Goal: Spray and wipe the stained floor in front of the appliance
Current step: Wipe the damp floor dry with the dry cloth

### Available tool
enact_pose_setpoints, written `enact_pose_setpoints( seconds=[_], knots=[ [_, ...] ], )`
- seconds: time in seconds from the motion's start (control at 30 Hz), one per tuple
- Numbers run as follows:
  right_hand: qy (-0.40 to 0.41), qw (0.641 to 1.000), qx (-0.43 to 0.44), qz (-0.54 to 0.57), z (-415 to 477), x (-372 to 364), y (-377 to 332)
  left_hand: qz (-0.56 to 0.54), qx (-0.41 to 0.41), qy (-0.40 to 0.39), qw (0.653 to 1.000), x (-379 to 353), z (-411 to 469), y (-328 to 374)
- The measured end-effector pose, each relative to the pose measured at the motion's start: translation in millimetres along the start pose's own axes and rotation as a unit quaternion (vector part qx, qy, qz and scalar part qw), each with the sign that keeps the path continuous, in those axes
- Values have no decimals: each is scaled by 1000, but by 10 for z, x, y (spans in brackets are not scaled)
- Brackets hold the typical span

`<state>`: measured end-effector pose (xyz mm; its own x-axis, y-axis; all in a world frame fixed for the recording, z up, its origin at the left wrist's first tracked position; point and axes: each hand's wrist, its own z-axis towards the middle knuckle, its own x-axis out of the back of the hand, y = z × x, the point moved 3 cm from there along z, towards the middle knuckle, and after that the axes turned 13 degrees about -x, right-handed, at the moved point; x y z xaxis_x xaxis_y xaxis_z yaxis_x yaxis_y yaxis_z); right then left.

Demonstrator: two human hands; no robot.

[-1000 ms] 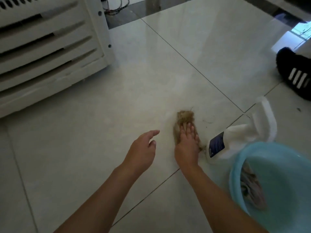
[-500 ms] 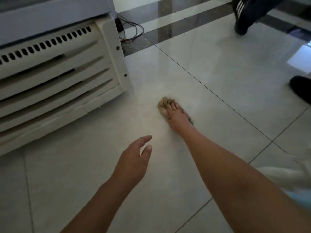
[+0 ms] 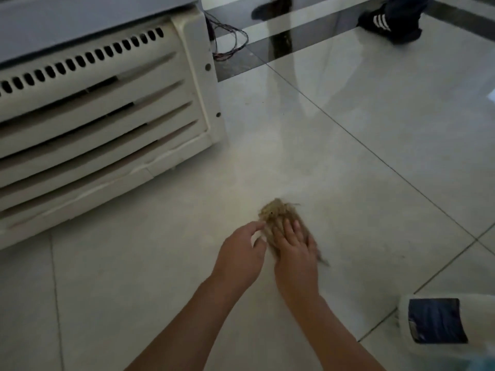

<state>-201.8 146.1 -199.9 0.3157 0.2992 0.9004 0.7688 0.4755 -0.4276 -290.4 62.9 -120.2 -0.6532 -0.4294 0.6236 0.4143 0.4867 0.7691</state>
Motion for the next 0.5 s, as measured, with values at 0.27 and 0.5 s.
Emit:
enact_pose_setpoints(
  seconds=[0.27,0.5],
  knots=[
    [-87,990,31,-111,2206,-36,-424,-19,1,42,999,476,327,39],
    [-142,972,171,-78,1593,-630,-1448,-38,50,139,988,908,306,-72]
  ],
)
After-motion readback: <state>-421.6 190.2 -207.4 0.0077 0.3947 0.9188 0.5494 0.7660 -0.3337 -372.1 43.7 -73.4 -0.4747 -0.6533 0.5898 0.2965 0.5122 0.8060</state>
